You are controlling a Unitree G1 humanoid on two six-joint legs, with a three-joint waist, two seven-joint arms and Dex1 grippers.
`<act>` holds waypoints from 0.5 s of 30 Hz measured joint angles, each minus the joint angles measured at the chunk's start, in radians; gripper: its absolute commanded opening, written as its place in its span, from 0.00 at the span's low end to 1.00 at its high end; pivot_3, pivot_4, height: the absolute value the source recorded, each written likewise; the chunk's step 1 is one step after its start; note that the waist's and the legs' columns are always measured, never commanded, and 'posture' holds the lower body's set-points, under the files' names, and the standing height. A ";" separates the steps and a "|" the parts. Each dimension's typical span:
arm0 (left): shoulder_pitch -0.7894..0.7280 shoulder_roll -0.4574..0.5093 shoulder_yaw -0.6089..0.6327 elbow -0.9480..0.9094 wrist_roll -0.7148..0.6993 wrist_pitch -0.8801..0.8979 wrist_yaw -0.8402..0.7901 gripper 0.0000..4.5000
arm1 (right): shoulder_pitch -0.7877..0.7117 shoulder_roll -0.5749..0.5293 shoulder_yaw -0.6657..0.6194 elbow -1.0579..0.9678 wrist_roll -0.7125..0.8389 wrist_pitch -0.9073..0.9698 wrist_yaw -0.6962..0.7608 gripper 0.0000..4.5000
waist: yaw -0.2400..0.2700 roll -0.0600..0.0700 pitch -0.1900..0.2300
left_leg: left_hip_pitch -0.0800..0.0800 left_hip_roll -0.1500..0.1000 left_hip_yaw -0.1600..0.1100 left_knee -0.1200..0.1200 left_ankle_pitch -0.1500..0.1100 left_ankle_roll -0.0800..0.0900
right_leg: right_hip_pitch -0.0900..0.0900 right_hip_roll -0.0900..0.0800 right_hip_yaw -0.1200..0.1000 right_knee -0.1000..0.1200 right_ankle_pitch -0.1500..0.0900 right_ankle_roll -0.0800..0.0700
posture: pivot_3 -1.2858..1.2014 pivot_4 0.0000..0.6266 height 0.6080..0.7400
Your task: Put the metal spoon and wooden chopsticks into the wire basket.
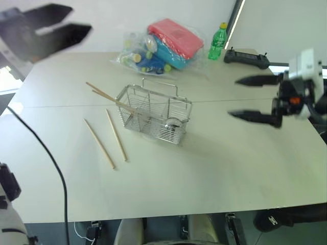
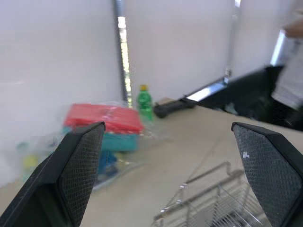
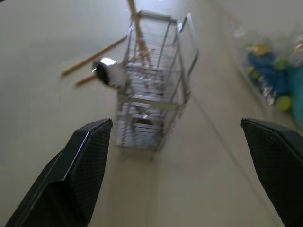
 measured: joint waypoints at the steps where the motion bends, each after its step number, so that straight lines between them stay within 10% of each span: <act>1: 0.000 0.006 0.012 0.026 0.009 0.018 0.029 1.00 | 0.016 -0.001 -0.014 -0.009 0.003 0.000 0.005 0.99 | 0.001 -0.001 0.000 | 0.000 0.000 0.000 0.000 0.000 0.000 | 0.000 0.000 0.000 0.000 0.000 0.000 | 0.52 0.24 0.53; 9: 0.215 0.063 0.068 0.039 0.152 0.168 0.280 1.00 | 0.214 0.019 -0.108 -0.144 0.034 0.000 -0.008 0.99 | 0.017 -0.002 0.000 | -0.001 0.000 -0.001 0.001 0.000 -0.002 | -0.001 0.000 0.000 0.000 0.000 -0.001 | 0.52 0.24 0.53; 15: 0.223 -0.115 0.137 0.018 0.262 0.338 0.585 1.00 | 0.248 0.080 -0.117 -0.205 0.055 0.003 -0.093 0.99 | 0.041 -0.005 -0.001 | -0.001 0.000 -0.002 0.002 0.000 -0.002 | 0.001 0.000 0.000 0.000 0.001 -0.001 | 0.52 0.24 0.53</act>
